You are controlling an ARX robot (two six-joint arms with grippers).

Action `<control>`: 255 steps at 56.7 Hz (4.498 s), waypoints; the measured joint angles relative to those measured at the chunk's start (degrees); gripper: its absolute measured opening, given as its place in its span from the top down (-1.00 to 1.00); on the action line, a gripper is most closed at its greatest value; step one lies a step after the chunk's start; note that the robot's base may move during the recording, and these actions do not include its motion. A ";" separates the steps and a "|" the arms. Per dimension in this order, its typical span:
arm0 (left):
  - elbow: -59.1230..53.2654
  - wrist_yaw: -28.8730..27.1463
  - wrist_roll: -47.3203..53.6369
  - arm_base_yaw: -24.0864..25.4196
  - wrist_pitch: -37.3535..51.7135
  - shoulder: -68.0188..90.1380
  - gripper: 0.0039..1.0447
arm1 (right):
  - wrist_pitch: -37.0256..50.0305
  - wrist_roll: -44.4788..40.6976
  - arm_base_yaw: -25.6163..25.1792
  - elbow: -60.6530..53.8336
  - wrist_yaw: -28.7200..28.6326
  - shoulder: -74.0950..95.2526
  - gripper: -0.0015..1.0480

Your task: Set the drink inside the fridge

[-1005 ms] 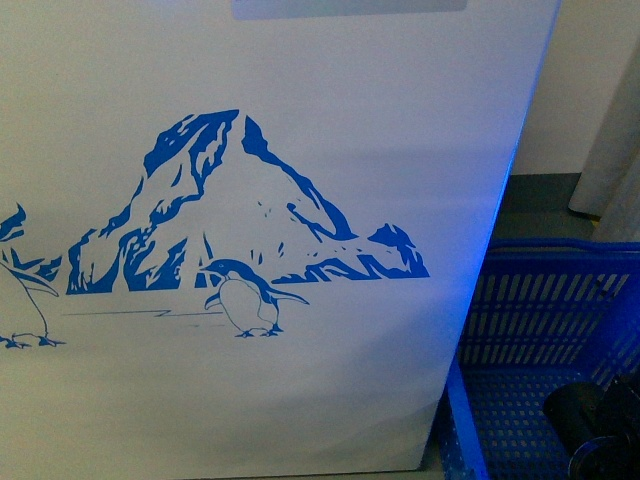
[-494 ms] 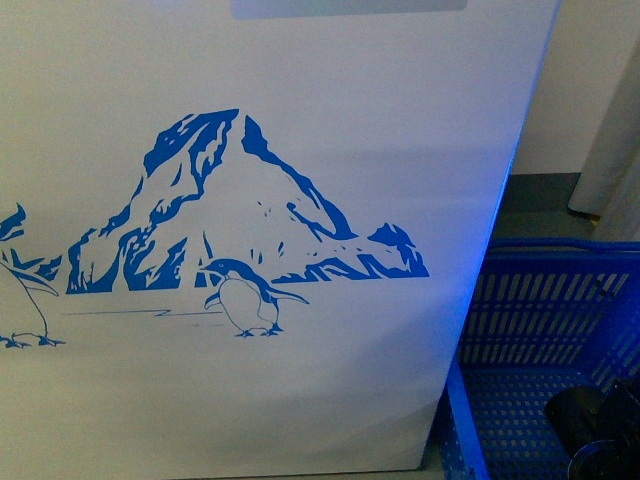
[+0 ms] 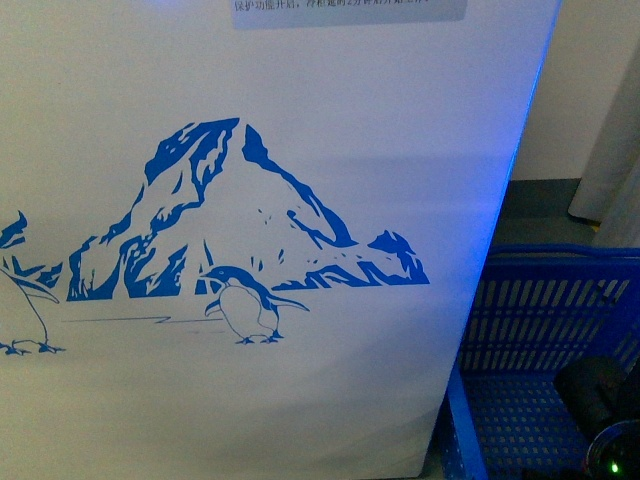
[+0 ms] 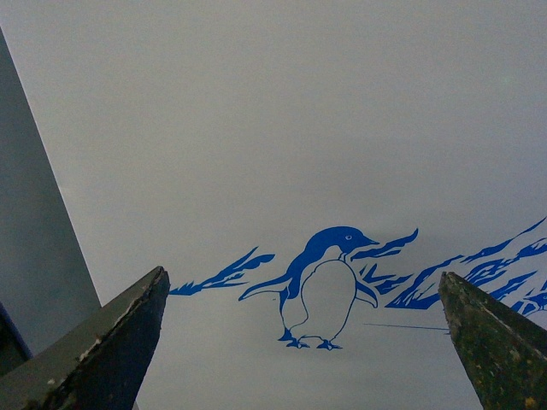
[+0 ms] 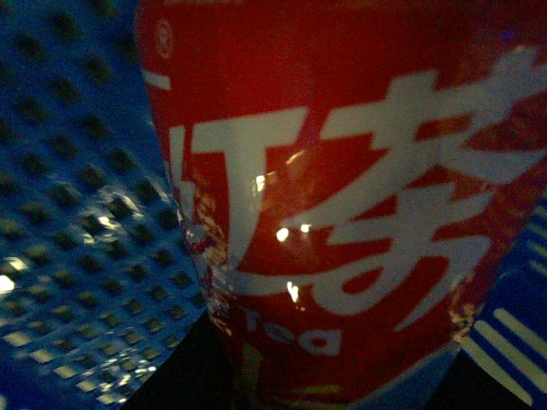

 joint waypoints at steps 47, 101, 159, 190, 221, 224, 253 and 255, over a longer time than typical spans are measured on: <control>0.00 0.00 0.00 0.00 0.00 0.00 -0.85 | 3.65 -26.45 -0.59 -24.94 -3.43 -81.02 0.33; 0.00 -0.02 0.00 0.00 0.00 0.00 -0.85 | -17.42 -21.11 14.56 -30.75 20.17 -132.50 0.33; 0.00 0.00 0.00 0.00 0.00 0.00 -0.85 | -14.27 -24.28 16.20 -35.19 23.41 -134.90 0.33; 0.00 -0.02 0.00 0.00 0.00 0.00 -0.85 | -14.27 -24.30 16.20 -35.47 23.39 -134.88 0.33; 0.00 -0.02 0.00 0.00 0.00 0.00 -0.85 | -14.27 -24.41 16.20 -35.47 23.39 -134.86 0.33; 0.00 -0.02 0.00 0.00 0.00 0.00 -0.85 | -14.27 -24.44 16.20 -35.47 23.37 -134.86 0.33; 0.00 -0.02 0.00 0.00 0.00 0.00 -0.85 | -14.21 -24.46 16.20 -35.45 23.41 -134.86 0.33; 0.00 0.00 0.00 0.00 0.00 0.00 -0.85 | -14.21 -24.46 16.20 -35.45 23.39 -134.86 0.33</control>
